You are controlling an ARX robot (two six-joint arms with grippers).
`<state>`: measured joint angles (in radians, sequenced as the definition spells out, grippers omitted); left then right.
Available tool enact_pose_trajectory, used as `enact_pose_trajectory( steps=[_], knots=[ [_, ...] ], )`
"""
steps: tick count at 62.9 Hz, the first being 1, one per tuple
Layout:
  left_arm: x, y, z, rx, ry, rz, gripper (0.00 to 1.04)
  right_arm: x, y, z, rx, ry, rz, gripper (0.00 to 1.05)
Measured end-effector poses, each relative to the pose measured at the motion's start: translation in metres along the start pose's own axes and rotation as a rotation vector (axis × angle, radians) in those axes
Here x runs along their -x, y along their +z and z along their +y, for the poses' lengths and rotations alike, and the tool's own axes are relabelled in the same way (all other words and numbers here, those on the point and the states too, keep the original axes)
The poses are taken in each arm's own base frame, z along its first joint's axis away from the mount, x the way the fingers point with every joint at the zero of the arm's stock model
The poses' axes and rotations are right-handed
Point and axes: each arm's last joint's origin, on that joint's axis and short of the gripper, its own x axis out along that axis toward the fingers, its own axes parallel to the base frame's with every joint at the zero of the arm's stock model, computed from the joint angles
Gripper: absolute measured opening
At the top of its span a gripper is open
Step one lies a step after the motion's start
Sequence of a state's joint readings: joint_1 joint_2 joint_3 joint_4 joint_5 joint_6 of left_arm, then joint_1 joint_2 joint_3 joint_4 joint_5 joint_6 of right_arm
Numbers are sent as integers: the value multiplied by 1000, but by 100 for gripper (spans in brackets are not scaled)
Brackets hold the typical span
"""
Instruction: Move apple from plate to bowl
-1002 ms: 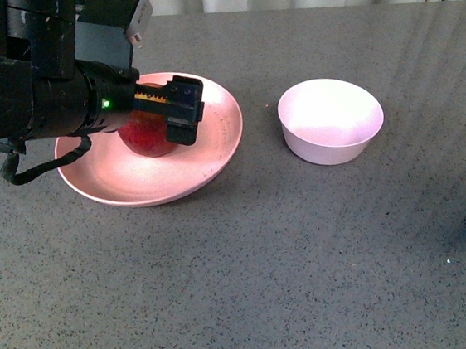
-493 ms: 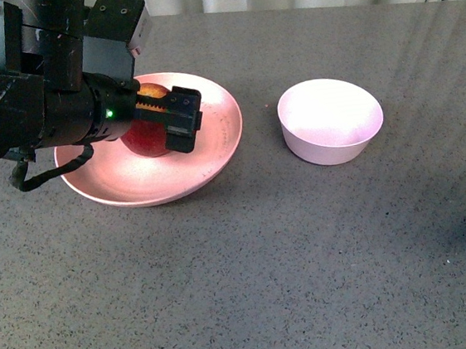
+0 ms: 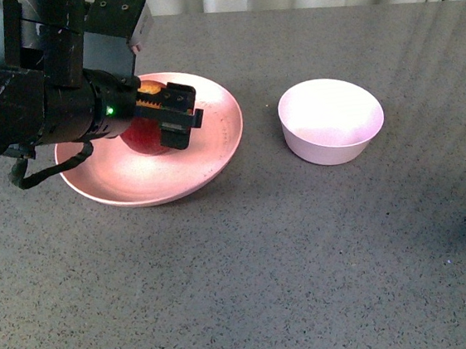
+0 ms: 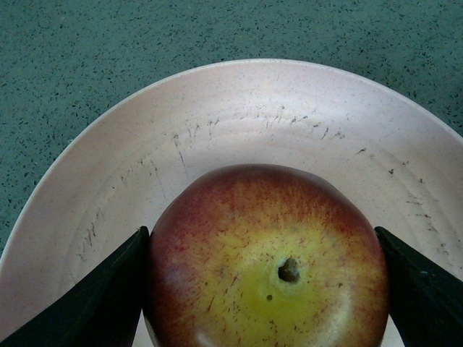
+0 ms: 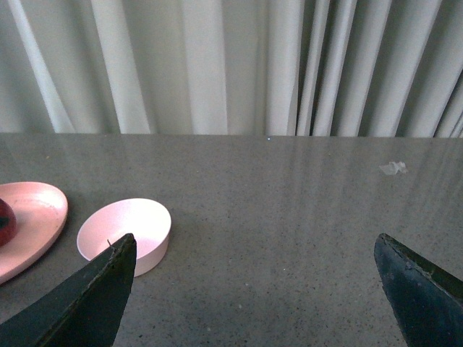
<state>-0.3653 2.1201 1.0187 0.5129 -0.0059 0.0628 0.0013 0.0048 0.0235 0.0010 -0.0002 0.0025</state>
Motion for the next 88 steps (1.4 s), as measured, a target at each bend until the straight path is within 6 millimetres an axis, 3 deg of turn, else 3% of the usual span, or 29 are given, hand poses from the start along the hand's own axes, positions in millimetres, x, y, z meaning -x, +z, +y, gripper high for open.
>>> enact_pose_trajectory(
  steps=[13, 21, 42, 55, 88],
  knots=[
    [20, 26, -25, -33, -92, -55, 79, 0, 0, 0, 0, 0, 0, 96],
    [35, 48, -59, -71, -205, -109, 79, 0, 0, 0, 0, 0, 0, 96],
    [46, 67, -113, -138, -318, -164, 79, 0, 0, 0, 0, 0, 0, 96],
    [40, 65, -128, -166, -342, -152, 79, 0, 0, 0, 0, 0, 0, 96],
    [24, 58, -141, -223, -354, -133, 79, 0, 0, 0, 0, 0, 0, 96]
  ],
)
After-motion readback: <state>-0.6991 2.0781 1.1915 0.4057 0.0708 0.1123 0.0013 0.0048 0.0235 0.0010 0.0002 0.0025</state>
